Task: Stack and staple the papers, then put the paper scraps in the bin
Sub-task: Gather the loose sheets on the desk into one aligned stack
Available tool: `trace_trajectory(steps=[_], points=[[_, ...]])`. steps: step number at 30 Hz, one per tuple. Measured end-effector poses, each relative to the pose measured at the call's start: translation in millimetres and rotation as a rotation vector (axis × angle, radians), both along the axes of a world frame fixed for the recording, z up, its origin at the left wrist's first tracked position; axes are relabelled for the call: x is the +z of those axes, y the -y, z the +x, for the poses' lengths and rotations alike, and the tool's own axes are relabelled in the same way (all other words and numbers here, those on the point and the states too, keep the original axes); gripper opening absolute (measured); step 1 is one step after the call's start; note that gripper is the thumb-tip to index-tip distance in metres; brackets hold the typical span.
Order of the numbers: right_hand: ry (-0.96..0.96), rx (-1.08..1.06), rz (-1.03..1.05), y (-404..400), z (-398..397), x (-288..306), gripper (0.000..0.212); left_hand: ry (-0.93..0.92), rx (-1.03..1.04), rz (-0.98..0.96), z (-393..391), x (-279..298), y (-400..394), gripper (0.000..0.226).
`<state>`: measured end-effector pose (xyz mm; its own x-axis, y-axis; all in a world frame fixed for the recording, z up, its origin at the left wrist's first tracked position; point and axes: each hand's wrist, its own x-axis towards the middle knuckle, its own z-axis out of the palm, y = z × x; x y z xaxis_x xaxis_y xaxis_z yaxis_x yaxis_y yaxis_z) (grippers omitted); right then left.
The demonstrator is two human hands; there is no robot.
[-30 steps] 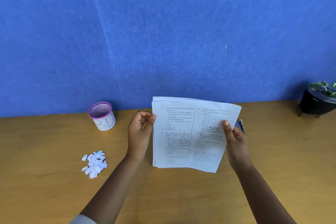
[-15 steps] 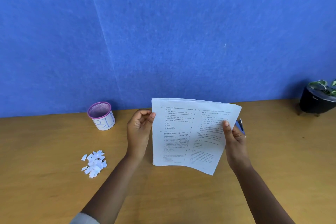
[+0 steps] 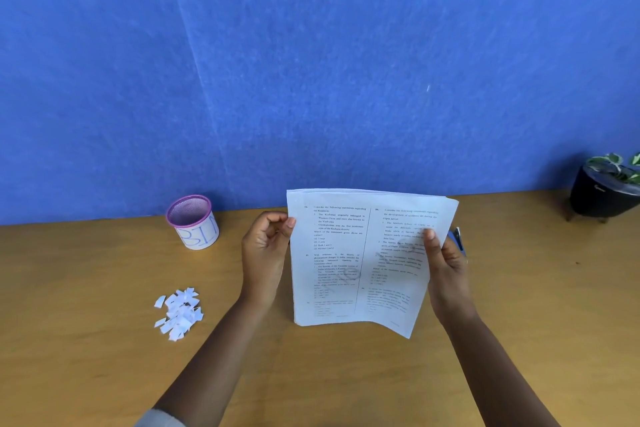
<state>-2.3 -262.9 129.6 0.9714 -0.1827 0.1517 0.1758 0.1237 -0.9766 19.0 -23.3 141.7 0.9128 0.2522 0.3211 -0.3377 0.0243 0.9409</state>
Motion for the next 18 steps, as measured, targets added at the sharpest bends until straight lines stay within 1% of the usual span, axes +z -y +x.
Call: trace_trajectory(steps=[8, 15, 18], points=[[-0.014, -0.005, 0.004, 0, -2, 1, 0.027, -0.012, 0.001, 0.036, -1, 2, 2, 0.021], [-0.043, 0.010, -0.014, 3, -4, -7, 0.022, -0.033, 0.011, 0.016, 5, 5, 2, 0.016], [-0.030, 0.045, -0.021, 5, -2, -10, 0.023, -0.034, 0.026, -0.006, 9, 7, 1, 0.018]])
